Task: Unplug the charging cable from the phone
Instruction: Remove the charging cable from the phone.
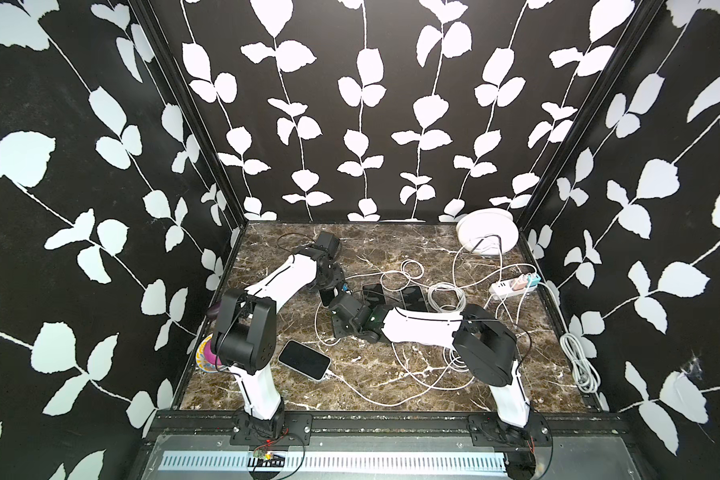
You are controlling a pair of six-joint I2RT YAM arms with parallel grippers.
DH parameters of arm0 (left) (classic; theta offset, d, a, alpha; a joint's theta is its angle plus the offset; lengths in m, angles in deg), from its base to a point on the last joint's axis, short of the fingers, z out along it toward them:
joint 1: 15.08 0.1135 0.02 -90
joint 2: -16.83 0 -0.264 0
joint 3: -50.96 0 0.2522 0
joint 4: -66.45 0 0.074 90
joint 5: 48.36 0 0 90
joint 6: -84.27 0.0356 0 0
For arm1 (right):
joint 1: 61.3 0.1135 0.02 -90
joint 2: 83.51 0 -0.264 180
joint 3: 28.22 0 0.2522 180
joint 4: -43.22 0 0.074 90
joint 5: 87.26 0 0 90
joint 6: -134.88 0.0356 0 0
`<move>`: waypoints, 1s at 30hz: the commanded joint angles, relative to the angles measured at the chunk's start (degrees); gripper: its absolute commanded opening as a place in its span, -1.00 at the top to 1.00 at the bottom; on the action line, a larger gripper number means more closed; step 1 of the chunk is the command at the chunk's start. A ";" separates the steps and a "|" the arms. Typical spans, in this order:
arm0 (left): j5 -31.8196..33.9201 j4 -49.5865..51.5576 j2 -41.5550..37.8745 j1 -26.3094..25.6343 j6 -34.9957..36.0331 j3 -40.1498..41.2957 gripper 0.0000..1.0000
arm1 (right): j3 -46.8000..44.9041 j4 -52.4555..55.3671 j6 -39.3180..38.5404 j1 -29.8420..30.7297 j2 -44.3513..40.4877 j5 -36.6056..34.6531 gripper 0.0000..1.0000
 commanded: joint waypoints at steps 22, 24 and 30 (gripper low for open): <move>1.00 -2.08 -1.11 -3.59 1.70 2.23 1.00 | -17.26 1.76 3.94 0.69 -21.37 -6.90 -0.59; 1.34 -2.24 0.71 -5.45 2.31 2.17 1.00 | -18.80 3.40 3.86 0.07 -25.52 -8.79 -0.59; 0.83 -2.11 7.86 -8.54 2.32 -1.25 1.00 | -21.38 8.35 3.85 -3.66 -37.29 -9.05 -0.58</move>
